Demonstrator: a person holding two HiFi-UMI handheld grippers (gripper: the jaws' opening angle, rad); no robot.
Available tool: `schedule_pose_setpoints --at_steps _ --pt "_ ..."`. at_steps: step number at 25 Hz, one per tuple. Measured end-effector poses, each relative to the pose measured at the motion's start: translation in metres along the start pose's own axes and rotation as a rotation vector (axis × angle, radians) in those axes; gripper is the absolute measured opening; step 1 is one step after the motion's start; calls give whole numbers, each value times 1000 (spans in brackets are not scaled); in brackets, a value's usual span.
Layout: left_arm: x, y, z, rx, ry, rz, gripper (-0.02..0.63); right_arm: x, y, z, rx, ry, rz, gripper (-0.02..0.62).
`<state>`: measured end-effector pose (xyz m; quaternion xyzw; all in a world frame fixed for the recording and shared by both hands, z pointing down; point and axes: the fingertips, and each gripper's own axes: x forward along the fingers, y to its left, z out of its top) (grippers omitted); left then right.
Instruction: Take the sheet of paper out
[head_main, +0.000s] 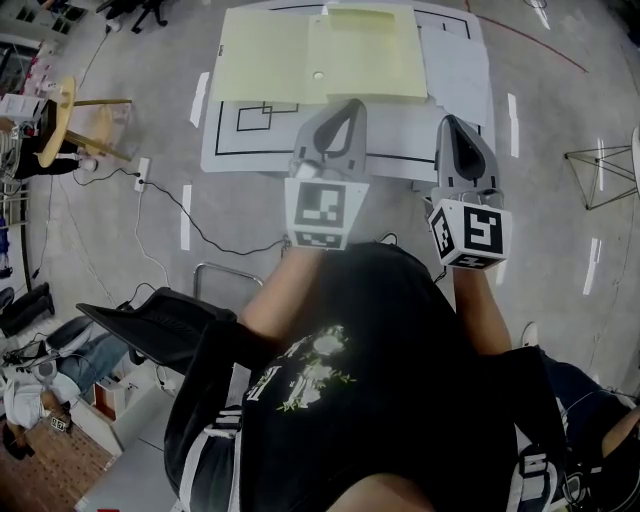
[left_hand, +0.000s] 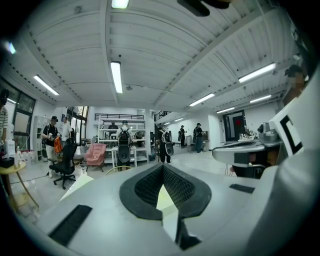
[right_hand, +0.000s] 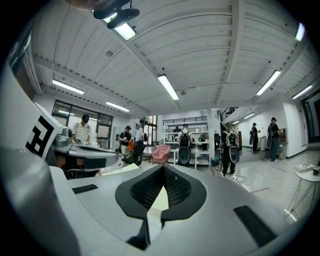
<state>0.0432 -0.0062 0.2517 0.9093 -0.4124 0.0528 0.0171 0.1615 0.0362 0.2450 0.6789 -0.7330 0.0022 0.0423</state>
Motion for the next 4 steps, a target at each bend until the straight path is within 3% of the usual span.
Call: schedule_pose_setpoints --at_steps 4 --pt "1 -1 3 6 -8 10 -11 1 2 -1 -3 2 22 0"
